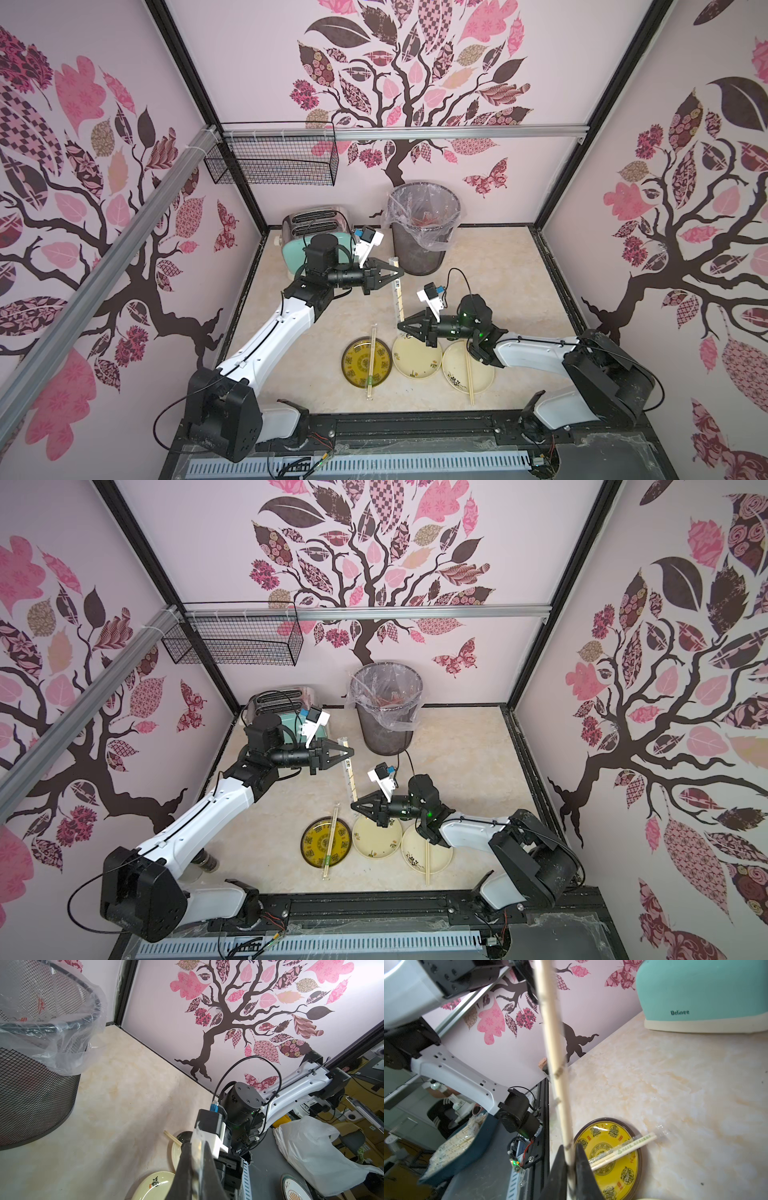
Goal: Remove the packaging of disposable chopsticks
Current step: Remove the packet bag from the disposable chopsticks.
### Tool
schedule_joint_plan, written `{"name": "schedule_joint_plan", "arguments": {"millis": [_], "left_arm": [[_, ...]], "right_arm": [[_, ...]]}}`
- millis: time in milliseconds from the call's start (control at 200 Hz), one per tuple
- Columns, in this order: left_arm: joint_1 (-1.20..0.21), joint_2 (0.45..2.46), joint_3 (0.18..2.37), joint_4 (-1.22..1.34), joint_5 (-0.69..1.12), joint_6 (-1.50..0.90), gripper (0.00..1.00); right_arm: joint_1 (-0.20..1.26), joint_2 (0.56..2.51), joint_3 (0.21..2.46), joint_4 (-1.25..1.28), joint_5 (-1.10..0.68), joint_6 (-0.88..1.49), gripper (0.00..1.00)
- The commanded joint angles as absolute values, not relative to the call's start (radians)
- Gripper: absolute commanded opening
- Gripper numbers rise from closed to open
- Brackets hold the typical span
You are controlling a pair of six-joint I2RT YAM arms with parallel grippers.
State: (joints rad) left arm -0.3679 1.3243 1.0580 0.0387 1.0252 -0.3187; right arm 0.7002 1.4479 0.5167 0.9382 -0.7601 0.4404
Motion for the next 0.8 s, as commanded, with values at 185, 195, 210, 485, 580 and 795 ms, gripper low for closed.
{"name": "schedule_joint_plan", "arguments": {"millis": [185, 195, 210, 485, 580, 795], "left_arm": [[-0.428, 1.371, 1.065, 0.015, 1.091, -0.27, 0.0], [-0.433, 1.372, 1.066, 0.009, 1.093, -0.263, 0.0], [-0.439, 1.376, 1.069, -0.002, 1.094, -0.254, 0.0], [-0.52, 1.376, 1.043, -0.09, 1.008, -0.2, 0.0], [-0.524, 1.353, 0.955, 0.043, 0.99, -0.296, 0.0], [-0.529, 1.305, 0.823, 0.151, 0.966, -0.381, 0.07]], "right_arm": [[0.695, 1.431, 0.525, 0.977, -0.731, 0.447, 0.0], [0.695, 1.431, 0.524, 0.976, -0.727, 0.446, 0.0], [0.695, 1.429, 0.522, 0.977, -0.723, 0.444, 0.0], [0.689, 1.357, 0.472, 0.99, -0.63, 0.42, 0.0], [0.688, 1.344, 0.456, 1.014, -0.614, 0.424, 0.0], [0.686, 1.324, 0.437, 1.038, -0.597, 0.425, 0.0]]}}
